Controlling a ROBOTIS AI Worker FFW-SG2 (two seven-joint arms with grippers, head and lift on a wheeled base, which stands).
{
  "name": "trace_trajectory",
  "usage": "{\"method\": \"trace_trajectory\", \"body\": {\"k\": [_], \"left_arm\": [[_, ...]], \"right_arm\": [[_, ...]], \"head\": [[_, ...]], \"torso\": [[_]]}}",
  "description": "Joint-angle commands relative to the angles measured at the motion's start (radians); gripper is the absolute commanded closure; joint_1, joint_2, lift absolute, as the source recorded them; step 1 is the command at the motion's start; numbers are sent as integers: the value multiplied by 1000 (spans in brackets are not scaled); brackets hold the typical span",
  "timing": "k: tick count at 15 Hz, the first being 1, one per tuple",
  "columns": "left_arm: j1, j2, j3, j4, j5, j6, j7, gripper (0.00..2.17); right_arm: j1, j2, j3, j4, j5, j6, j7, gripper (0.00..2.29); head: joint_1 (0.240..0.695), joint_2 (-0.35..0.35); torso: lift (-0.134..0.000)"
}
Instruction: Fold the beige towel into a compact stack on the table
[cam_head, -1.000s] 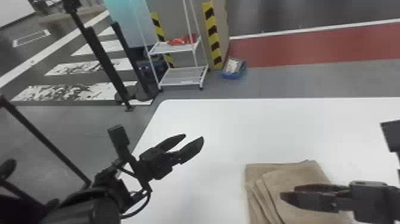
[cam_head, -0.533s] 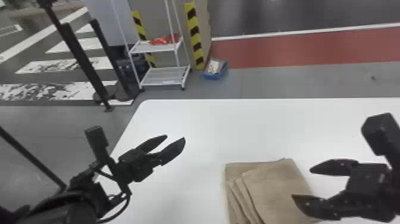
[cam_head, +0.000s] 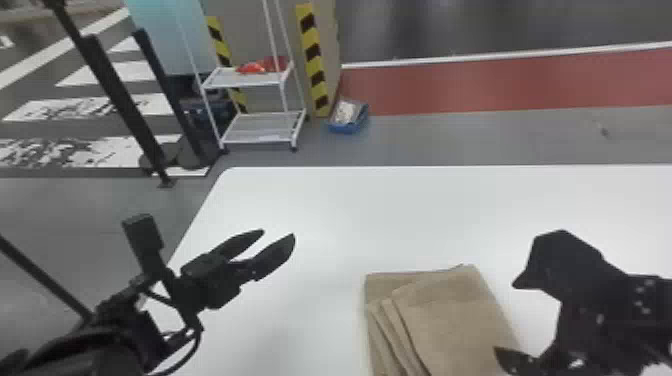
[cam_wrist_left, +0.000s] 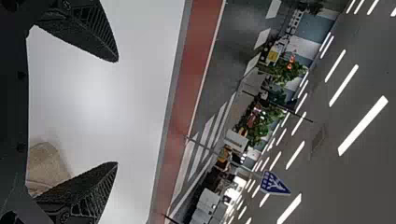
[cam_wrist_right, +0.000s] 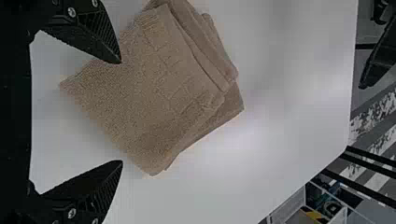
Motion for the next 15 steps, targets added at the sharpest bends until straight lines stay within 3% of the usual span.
{"method": "trace_trajectory", "body": {"k": [1, 3, 11, 13, 15], "left_arm": [[0, 0, -1, 1, -4, 0, 2, 87], [0, -2, -1, -2, -6, 0, 2, 87], [4, -2, -6, -2, -16, 0, 0, 87], [5, -2, -1, -2, -16, 3, -2, 87], [7, -2, -3, 1, -16, 0, -2, 87]], "right_arm": [[25, -42, 22, -3, 73, -96, 3, 134], [54, -68, 54, -3, 163, -120, 3, 134], [39, -50, 145, 83, 254, -89, 3, 289], [33, -50, 151, 91, 262, -93, 3, 495], [25, -50, 149, 92, 263, -89, 3, 896]], "head": [[695, 221], [695, 215], [695, 210], [695, 218], [695, 222]], "torso": [[-124], [-124], [-124], [-124], [-124]]}}
